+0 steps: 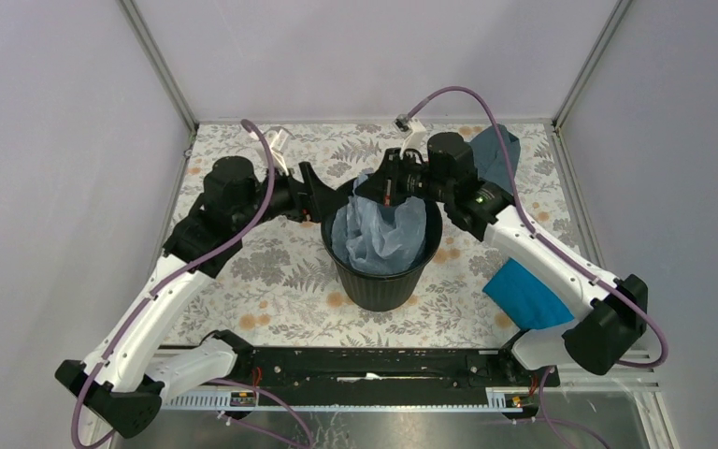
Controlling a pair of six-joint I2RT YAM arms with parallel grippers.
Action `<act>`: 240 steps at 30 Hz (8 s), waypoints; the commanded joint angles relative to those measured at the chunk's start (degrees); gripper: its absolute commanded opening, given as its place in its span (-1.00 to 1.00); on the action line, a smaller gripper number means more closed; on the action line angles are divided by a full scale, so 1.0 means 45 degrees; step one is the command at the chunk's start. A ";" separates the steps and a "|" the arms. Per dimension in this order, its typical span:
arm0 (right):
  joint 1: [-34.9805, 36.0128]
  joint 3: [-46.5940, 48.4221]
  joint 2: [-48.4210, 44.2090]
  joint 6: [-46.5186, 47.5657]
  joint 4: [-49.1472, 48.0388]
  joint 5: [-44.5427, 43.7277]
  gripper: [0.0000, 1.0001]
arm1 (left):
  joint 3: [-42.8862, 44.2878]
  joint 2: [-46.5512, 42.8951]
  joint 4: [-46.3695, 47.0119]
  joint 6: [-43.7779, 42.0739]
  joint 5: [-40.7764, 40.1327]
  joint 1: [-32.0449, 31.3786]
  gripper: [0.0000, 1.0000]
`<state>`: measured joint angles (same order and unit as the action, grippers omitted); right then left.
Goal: Put the trash bags into the trash bin
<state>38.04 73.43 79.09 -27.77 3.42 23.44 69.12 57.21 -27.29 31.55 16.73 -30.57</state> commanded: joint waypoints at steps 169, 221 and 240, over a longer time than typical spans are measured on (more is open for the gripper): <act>-0.0046 -0.5286 -1.0545 0.0901 0.6343 -0.6457 0.07 | -0.4365 -0.4240 -0.3070 0.2911 -0.7190 -0.4101 -0.69; -0.0055 0.0725 -0.5058 0.1839 0.5597 -0.5674 -0.83 | 0.3294 0.1785 -0.3757 -0.3313 -0.4481 -0.4845 0.96; -0.0053 0.0330 -0.5053 0.2015 0.6102 -0.7315 -0.78 | 0.5635 0.3981 -0.5142 -0.4635 -1.1437 -0.6695 -0.44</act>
<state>37.91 74.61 56.45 -20.10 31.44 -2.72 91.02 75.18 -53.47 13.61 -28.03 -61.23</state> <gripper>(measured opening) 0.136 0.301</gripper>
